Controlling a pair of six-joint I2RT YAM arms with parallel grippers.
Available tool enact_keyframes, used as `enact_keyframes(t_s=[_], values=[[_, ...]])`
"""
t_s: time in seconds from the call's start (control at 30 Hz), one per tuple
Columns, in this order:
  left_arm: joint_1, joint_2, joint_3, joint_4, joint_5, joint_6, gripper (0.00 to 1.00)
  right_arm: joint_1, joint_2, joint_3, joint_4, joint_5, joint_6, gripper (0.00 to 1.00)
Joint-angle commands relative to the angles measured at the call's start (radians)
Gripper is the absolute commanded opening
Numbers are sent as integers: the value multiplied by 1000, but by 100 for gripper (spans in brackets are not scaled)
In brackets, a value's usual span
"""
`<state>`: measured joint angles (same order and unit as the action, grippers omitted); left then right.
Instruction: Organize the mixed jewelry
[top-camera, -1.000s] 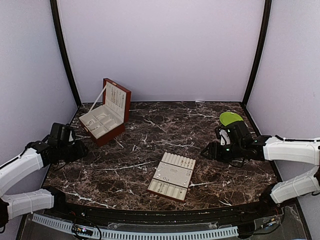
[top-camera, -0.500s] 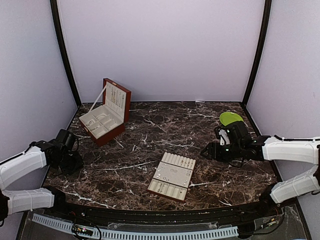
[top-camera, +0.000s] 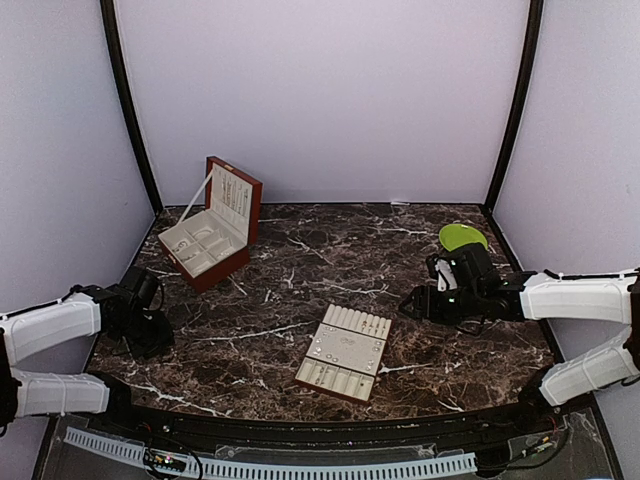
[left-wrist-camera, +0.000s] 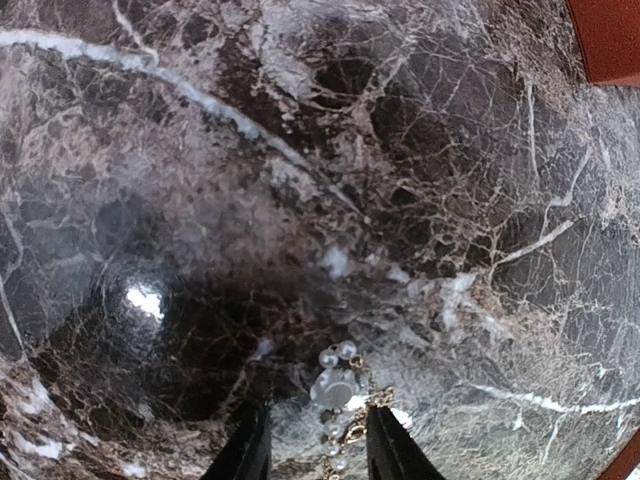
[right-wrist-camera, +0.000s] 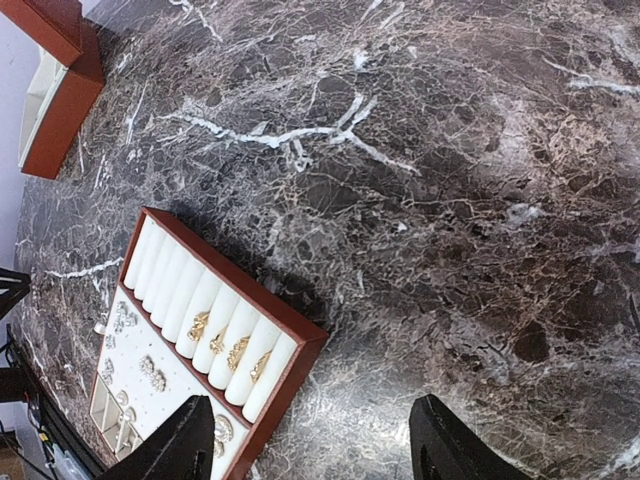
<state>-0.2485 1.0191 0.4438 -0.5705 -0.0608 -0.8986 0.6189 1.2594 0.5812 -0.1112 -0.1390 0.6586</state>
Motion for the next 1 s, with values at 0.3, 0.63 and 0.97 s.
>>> enact_keyframes(t_s=[0.3, 0.63, 0.97], values=[[5, 74, -4, 36, -9, 24, 23, -4, -7, -21, 28, -1, -6, 68], [5, 63, -11, 13, 17, 21, 13, -5, -20, -33, 28, 9, 0, 68], [-9, 26, -27, -27, 44, 5, 24, -4, -36, -45, 35, 13, 6, 68]])
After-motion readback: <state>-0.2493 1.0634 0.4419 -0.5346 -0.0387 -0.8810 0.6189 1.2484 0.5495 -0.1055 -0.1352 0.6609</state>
